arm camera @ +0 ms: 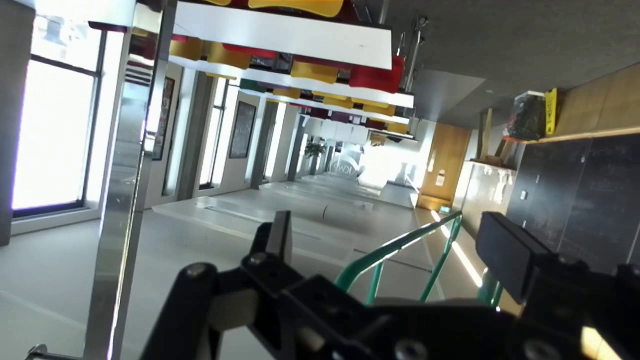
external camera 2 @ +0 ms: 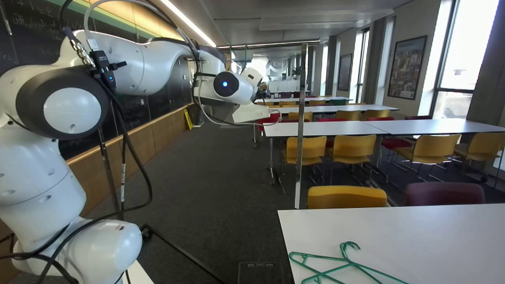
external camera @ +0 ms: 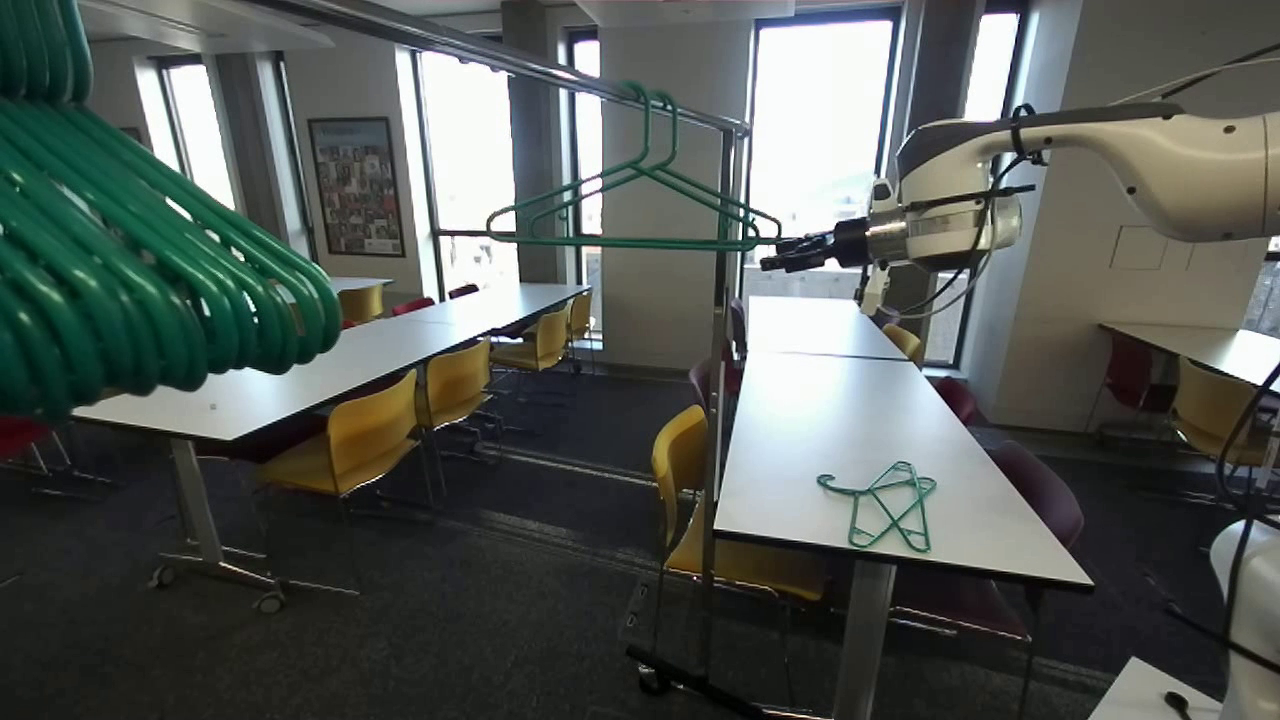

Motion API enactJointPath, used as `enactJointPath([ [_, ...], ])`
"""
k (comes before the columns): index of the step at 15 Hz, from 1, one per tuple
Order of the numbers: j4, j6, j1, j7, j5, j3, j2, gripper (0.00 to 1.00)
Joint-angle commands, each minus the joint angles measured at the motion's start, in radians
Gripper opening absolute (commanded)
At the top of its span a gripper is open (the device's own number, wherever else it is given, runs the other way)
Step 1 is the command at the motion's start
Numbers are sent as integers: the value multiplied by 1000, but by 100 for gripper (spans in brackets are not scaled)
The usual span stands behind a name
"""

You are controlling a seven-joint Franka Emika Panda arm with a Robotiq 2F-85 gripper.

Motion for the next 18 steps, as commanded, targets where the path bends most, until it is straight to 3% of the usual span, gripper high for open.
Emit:
enactJointPath([
  [1,41,-77,27,-124,138,-50,0,100],
  [7,34,-156,20,-178,177,-68,18,100],
  [18,68,-191,20,-373,239,-61,13,98],
])
